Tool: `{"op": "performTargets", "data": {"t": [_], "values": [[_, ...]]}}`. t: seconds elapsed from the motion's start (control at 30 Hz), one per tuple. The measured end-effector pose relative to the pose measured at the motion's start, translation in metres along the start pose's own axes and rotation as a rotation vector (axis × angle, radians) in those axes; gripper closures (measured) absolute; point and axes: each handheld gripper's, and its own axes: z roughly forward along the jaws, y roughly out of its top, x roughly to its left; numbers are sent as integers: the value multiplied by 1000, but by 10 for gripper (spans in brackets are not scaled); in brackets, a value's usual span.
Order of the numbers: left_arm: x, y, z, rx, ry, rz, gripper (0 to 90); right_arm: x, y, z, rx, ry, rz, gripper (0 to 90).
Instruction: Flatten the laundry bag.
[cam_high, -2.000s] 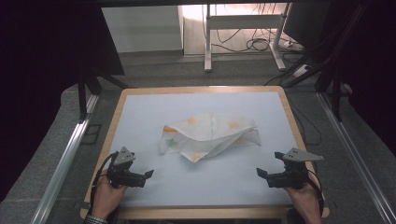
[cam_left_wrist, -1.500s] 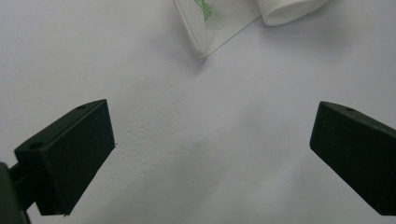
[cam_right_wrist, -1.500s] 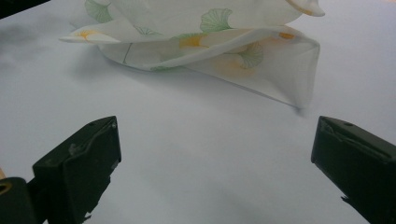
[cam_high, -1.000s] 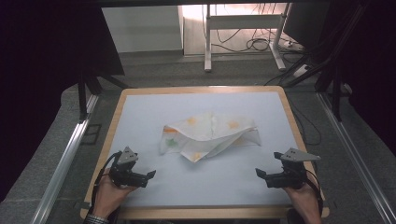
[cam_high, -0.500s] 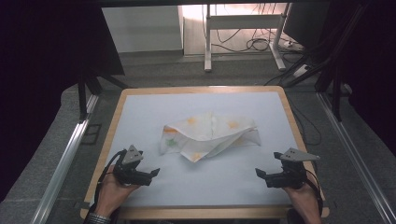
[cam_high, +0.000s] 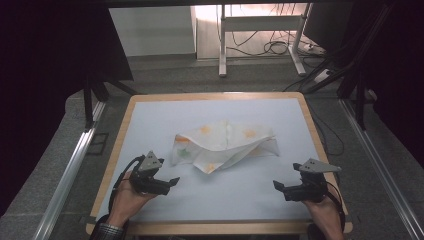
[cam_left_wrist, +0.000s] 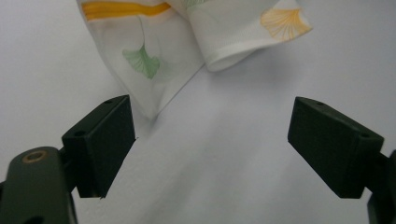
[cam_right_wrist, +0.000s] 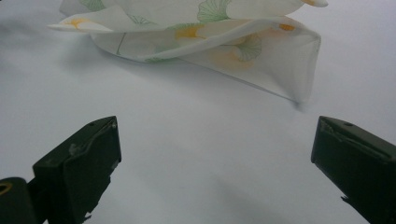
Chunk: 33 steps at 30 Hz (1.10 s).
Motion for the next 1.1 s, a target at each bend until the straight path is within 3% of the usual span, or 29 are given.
{"op": "performTargets", "data": {"t": [0.23,0.43,0.63,0.77,1.03,1.1], "values": [[3,12,4,-22,-45,-11,174,0,0,1,4,-1,2,19],[2,28,7,-47,-64,8,204,0,0,2,9,-6,-2,19],[-8,56,20,-41,-104,70,257,0,0,2,11,-10,0,19],[-14,72,29,-32,-103,107,279,0,-1,2,11,-12,1,19],[-24,97,43,-41,-121,154,344,-1,-1,2,11,-11,5,19],[-27,104,47,-48,-147,160,350,-1,-1,2,12,-12,4,19]]}}
